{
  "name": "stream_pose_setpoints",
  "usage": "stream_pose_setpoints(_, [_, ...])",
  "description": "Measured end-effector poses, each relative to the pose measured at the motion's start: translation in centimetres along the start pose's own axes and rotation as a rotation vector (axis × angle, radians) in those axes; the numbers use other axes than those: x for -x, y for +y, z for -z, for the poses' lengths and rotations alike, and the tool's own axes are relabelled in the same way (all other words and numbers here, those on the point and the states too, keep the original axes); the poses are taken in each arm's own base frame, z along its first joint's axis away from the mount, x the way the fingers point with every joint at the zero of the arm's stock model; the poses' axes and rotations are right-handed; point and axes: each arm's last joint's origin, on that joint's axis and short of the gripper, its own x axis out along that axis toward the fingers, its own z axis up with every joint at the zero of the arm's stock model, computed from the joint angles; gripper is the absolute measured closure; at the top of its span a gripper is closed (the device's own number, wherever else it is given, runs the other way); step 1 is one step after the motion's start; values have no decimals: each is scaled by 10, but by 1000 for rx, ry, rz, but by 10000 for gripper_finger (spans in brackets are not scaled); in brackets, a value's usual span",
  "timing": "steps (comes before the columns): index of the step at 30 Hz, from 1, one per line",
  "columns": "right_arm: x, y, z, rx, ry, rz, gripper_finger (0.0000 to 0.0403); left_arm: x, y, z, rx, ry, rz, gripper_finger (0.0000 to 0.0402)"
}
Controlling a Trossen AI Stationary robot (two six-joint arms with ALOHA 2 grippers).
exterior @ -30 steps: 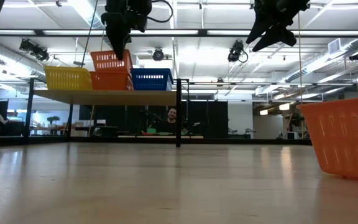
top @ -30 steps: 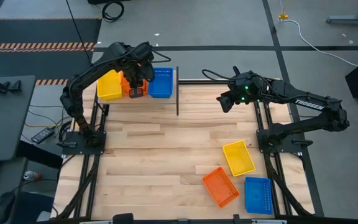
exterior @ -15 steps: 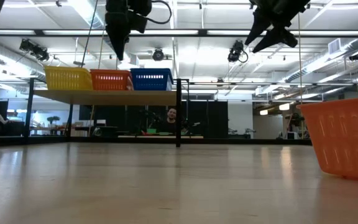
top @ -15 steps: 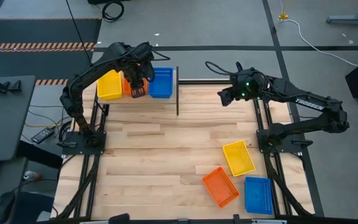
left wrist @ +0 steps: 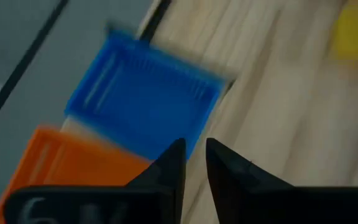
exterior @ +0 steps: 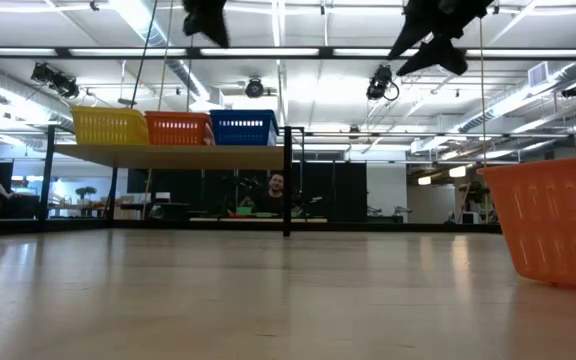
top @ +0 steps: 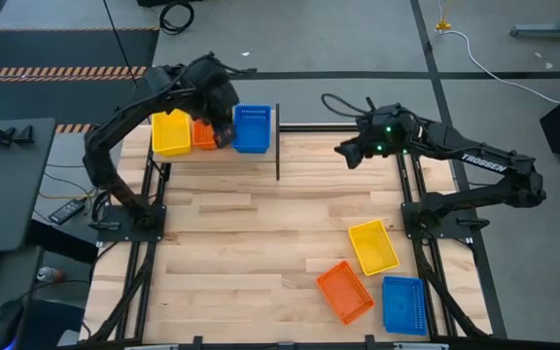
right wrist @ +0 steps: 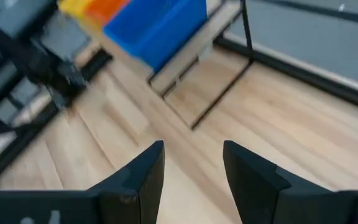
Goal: Stack baskets on shelf by color
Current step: Stack the yellow bin on top of the yellow bin on the shelf
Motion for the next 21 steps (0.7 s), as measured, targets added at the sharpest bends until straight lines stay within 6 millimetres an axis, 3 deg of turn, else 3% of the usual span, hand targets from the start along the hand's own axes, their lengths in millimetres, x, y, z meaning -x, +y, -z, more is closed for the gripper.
stream_pose_setpoints(7, [8, 12, 17, 72, 93, -39, 233, 9, -48, -22, 35, -239, 114, 347])
stream_pose_setpoints(13, [32, 22, 32, 139, 129, -136, 233, 9, -87, -29, 98, -316, 176, 349])
stream_pose_setpoints(17, [53, 22, 35, 157, 66, -165, 233, 10, -110, -27, 167, -327, 233, 349])
stream_pose_setpoints(21, [59, 20, 29, 164, -38, -142, 233, 8, -131, -28, 209, -355, 215, 351])
